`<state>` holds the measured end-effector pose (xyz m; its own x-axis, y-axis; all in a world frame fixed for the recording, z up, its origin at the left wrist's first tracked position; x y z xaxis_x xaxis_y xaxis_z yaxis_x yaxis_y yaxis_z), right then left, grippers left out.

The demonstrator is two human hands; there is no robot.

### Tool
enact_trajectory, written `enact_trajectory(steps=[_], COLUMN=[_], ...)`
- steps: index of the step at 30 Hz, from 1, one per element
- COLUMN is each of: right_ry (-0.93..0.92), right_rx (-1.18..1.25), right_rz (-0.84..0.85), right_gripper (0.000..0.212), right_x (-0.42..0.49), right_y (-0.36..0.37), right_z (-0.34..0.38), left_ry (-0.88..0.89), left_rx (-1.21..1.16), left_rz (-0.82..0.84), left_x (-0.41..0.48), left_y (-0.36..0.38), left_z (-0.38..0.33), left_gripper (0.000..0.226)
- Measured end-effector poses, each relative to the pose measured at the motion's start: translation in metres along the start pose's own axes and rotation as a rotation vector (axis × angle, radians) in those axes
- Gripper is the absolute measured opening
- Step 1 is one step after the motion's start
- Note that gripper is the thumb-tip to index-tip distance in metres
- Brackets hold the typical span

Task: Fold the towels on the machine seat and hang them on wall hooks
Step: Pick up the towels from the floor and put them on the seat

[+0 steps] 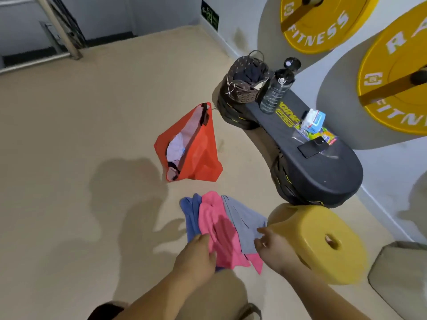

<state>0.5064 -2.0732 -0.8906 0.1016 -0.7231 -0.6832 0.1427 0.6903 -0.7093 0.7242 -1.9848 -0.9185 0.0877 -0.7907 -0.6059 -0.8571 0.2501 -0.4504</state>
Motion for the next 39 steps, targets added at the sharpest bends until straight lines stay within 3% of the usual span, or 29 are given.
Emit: enact_trajectory(steps=[3, 5, 9, 13, 16, 17, 19, 23, 26, 33, 36, 39], right_ry=[0.035, 0.037, 0.036, 0.051, 0.087, 0.107, 0.157, 0.112, 0.072, -0.018, -0.039, -0.089], right_rx=[-0.03, -0.043, -0.104, -0.083, -0.027, -0.038, -0.026, 0.13, 0.314, 0.641, 0.81, 0.892], right_rz=[0.062, 0.1, 0.131, 0.059, 0.024, 0.062, 0.104, 0.084, 0.155, 0.23, 0.193, 0.131], right_gripper=[0.054, 0.056, 0.048, 0.036, 0.021, 0.037, 0.068, 0.077, 0.081, 0.074, 0.061, 0.05], right_x=[0.097, 0.157, 0.263, 0.329, 0.35, 0.353, 0.352, 0.349, 0.344, 0.322, 0.314, 0.288], right_y=[0.068, 0.107, 0.165, 0.2, 0.216, 0.222, 0.229, 0.231, 0.232, 0.248, 0.226, 0.162], right_z=[-0.025, -0.034, -0.048, -0.054, -0.069, -0.076, -0.087, -0.093, -0.076, -0.01, 0.002, 0.01], left_ry=[-0.075, -0.131, -0.251, -0.311, -0.348, -0.352, -0.347, -0.33, -0.302, -0.314, -0.235, -0.088], left_rx=[-0.106, -0.16, -0.241, -0.338, -0.399, -0.434, -0.486, -0.469, -0.619, -0.943, -0.894, -0.803], left_rz=[-0.007, -0.048, -0.178, -0.322, -0.314, -0.296, -0.264, -0.239, -0.221, -0.263, -0.298, -0.273], left_x=[0.088, 0.148, 0.237, 0.285, 0.3, 0.301, 0.298, 0.296, 0.302, 0.306, 0.301, 0.283], left_y=[0.051, 0.08, 0.119, 0.147, 0.169, 0.175, 0.181, 0.183, 0.19, 0.19, 0.158, 0.107], left_z=[0.062, 0.105, 0.178, 0.228, 0.248, 0.252, 0.252, 0.25, 0.237, 0.199, 0.174, 0.119], left_gripper=[0.038, 0.049, 0.054, 0.055, 0.06, 0.061, 0.062, 0.064, 0.063, 0.052, 0.026, 0.017])
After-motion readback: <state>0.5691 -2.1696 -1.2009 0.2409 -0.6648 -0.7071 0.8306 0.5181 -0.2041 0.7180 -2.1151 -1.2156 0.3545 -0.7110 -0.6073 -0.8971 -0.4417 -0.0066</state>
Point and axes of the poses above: each hand's wrist, its own x-axis towards the middle knuckle, its own y-axis out of the palm, z = x × y, the point moved 4 cm from there along x, towards the middle knuckle, and after that the axes turned 14 degrees about -x, right-handed, at the moved point
